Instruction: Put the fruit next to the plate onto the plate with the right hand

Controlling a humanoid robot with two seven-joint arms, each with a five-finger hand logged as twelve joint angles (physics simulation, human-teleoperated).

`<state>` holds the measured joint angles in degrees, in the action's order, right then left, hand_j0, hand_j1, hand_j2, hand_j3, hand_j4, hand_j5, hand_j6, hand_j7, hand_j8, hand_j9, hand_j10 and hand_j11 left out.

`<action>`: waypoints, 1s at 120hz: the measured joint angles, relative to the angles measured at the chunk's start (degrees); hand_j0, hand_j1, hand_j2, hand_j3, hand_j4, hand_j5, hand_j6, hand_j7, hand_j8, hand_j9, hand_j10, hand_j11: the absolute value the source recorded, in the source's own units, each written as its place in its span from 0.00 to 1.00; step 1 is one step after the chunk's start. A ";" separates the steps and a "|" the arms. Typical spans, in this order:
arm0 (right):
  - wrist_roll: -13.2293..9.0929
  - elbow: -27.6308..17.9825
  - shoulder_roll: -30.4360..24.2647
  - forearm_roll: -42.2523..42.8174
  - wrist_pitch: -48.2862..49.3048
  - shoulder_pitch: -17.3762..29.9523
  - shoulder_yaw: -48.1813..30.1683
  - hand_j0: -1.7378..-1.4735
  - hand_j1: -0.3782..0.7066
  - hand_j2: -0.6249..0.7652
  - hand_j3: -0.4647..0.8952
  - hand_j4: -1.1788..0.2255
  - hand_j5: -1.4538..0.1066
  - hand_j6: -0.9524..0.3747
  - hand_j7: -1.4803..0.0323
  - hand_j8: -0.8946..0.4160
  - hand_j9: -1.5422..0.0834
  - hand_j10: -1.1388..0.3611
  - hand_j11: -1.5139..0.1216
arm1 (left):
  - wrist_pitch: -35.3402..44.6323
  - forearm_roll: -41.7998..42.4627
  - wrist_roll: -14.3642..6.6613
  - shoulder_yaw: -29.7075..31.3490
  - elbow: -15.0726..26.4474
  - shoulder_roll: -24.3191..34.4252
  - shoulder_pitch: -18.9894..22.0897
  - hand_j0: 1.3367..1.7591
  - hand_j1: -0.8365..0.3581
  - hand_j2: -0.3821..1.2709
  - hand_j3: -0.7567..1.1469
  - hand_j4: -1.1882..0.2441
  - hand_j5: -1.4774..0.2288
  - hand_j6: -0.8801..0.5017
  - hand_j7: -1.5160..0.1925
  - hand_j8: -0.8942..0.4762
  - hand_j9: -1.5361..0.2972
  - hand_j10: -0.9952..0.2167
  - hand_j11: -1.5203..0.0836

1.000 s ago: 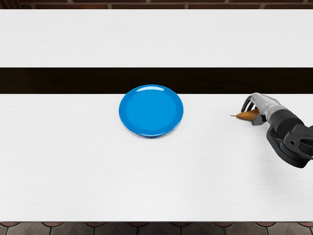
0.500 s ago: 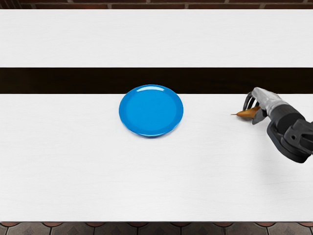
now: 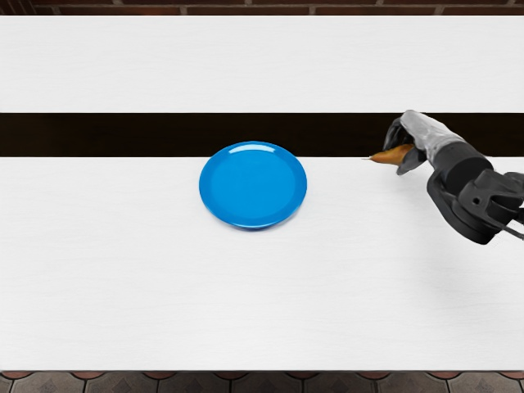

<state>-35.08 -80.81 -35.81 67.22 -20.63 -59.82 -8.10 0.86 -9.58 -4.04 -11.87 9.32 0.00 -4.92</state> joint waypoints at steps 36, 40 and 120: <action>0.09 -0.04 6.50 -0.14 -0.04 -2.21 -2.26 0.32 0.60 0.68 0.34 0.27 0.21 0.23 0.27 0.34 0.26 0.43 0.25 | -0.01 0.00 0.00 0.00 0.00 0.00 0.00 0.76 0.97 0.23 0.40 0.82 0.85 0.62 0.87 0.64 0.82 0.80 0.93; 0.10 -0.04 7.16 -0.13 -0.05 -2.31 -2.47 0.32 0.60 0.68 0.34 0.27 0.21 0.21 0.27 0.33 0.26 0.43 0.25 | -0.01 0.00 0.01 0.00 0.00 0.00 0.00 0.76 0.97 0.23 0.40 0.82 0.85 0.62 0.87 0.64 0.82 0.80 0.93; 0.18 3.21 21.09 -0.17 -0.98 -4.50 -4.65 0.31 0.69 0.91 0.34 0.23 0.19 0.07 0.24 0.32 0.24 0.41 0.22 | -0.01 0.00 0.00 0.01 0.00 0.00 0.01 0.76 0.97 0.23 0.40 0.82 0.85 0.62 0.87 0.64 0.82 0.80 0.93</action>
<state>-34.90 -77.59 -14.72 67.06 -21.61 -64.32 -12.74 0.85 -9.58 -4.04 -11.86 9.32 0.00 -4.91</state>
